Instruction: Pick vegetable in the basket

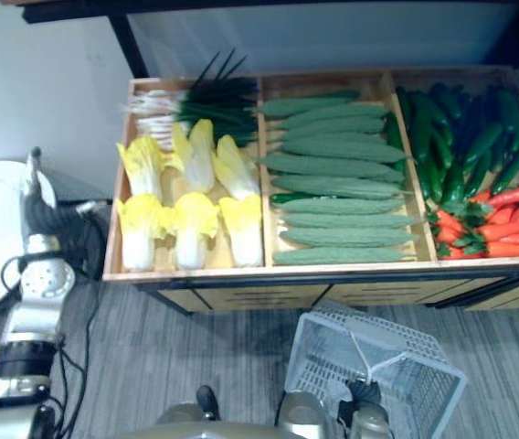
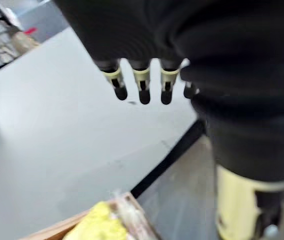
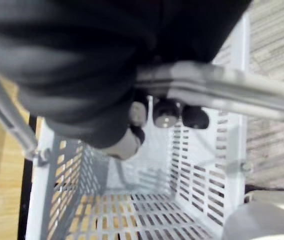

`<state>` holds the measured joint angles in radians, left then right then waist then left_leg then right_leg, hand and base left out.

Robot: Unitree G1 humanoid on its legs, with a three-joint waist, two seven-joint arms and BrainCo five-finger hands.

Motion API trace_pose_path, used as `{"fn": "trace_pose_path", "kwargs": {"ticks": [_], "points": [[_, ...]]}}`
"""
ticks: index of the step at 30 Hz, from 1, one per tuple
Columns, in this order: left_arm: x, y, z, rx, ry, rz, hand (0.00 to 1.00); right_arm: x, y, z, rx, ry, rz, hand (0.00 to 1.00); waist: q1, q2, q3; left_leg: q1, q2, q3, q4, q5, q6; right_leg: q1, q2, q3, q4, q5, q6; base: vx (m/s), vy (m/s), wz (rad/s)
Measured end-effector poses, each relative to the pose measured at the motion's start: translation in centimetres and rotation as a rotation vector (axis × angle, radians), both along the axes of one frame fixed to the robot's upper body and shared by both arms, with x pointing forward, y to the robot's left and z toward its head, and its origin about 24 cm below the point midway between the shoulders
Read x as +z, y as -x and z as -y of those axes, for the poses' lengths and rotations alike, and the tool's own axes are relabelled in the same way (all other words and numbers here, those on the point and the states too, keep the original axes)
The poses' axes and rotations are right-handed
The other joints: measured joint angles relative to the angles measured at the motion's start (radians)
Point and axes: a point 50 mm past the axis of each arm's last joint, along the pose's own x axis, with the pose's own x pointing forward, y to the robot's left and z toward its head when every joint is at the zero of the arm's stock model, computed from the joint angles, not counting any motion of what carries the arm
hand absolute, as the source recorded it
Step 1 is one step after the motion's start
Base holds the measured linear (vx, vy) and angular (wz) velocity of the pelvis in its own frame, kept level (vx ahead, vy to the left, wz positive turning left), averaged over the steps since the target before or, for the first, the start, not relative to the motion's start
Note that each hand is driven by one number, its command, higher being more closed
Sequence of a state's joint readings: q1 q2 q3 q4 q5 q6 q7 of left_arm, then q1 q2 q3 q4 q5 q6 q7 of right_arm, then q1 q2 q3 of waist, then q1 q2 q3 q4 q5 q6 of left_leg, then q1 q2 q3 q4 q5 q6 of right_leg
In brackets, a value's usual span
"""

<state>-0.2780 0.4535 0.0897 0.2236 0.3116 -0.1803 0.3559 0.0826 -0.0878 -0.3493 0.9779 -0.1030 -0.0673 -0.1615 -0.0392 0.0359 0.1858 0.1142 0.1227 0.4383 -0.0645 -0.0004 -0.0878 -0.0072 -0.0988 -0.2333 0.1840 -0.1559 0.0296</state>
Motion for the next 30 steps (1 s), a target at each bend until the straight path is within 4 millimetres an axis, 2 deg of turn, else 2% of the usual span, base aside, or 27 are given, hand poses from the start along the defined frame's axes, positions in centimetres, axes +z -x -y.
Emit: {"fn": "trace_pose_path", "kwargs": {"ticks": [3,5,11,15,17,21,24,25,28,29,30], "points": [[-1.1,-0.5,2.6,-0.085,-0.081,-0.056,0.0,0.0,0.1,0.0,0.001,0.001,-0.004,1.0,-0.009,0.0,0.0,0.009,-0.008,0.011,-0.002,0.001,0.002,0.027,-0.008,0.004,-0.056,0.035,0.013,0.03,0.063,-0.1],[-2.1,-0.7,3.5,-0.111,-0.085,-0.098,0.0,0.0,0.1,0.1,-0.001,0.002,-0.007,1.0,-0.009,0.0,0.0,0.007,-0.02,0.017,-0.002,0.003,0.004,0.035,-0.017,0.004,-0.086,0.054,0.023,-0.01,0.077,-0.08],[-5.4,-0.9,4.7,-0.119,-0.06,-0.25,0.0,0.2,-0.2,0.5,0.008,0.022,-0.005,1.0,-0.008,0.012,0.009,-0.014,-0.026,0.016,-0.002,0.007,0.01,0.029,-0.021,0.003,-0.112,0.072,0.029,-0.06,0.029,0.02],[-8.3,-0.8,4.9,-0.099,-0.064,-0.38,0.0,1.4,-2.6,1.6,0.032,0.08,0.056,1.0,-0.018,0.041,0.055,-0.042,-0.016,0.033,-0.004,0.013,0.017,-0.015,-0.007,0.023,-0.115,0.096,0.022,-0.13,-0.001,-0.15],[-8.9,-0.9,4.7,-0.083,-0.072,-0.414,0.0,1.8,-3.8,1.8,0.039,0.09,0.084,1.0,-0.023,0.047,0.064,-0.069,-0.012,0.049,-0.005,0.023,0.017,-0.052,-0.001,0.034,-0.113,0.109,0.018,-0.12,-0.016,-0.23],[-8.1,-2.7,4.5,-0.062,-0.084,-0.421,0.0,2.8,-5.8,2.1,0.046,0.121,0.142,1.0,-0.025,0.047,0.107,-0.121,0.0,0.063,-0.005,0.04,0.018,-0.12,0.011,0.06,-0.1,0.129,0.006,-0.11,-0.021,-0.15],[-5.8,-4.6,4.6,-0.042,-0.099,-0.362,0.0,4.1,-8.0,2.6,0.056,0.152,0.201,1.0,-0.025,0.045,0.154,-0.157,0.002,0.088,-0.005,0.051,0.023,-0.177,0.016,0.087,-0.09,0.148,0.002,-0.1,-0.019,-0.31],[-4.1,-5.6,4.5,-0.03,-0.112,-0.317,0.0,4.8,-9.1,2.8,0.054,0.166,0.236,1.0,-0.025,0.046,0.184,-0.178,0.001,0.109,-0.005,0.056,0.027,-0.21,0.02,0.114,-0.091,0.165,0.002,-0.07,-0.006,-0.36],[-2.4,-6.4,4.3,-0.012,-0.124,-0.266,0.0,5.5,-10.1,2.8,0.043,0.179,0.274,1.0,-0.03,0.042,0.204,-0.208,0.0,0.133,-0.005,0.061,0.033,-0.249,0.023,0.135,-0.097,0.182,0.003,-0.03,-0.011,-0.28],[-1.2,-7.0,4.4,-0.001,-0.123,-0.228,1.0,5.9,-10.5,2.8,0.038,0.186,0.299,1.0,-0.03,0.039,0.232,-0.209,0.001,0.144,-0.004,0.061,0.033,-0.255,0.024,0.143,-0.098,0.186,0.002,0.0,-0.013,-0.2],[-0.8,-7.1,4.5,0.002,-0.123,-0.213,1.0,6.0,-10.6,2.8,0.034,0.185,0.31,1.0,-0.03,0.036,0.236,-0.215,0.001,0.148,-0.004,0.061,0.033,-0.263,0.025,0.148,-0.098,0.188,0.001,0.0,-0.017,-0.22]]}}
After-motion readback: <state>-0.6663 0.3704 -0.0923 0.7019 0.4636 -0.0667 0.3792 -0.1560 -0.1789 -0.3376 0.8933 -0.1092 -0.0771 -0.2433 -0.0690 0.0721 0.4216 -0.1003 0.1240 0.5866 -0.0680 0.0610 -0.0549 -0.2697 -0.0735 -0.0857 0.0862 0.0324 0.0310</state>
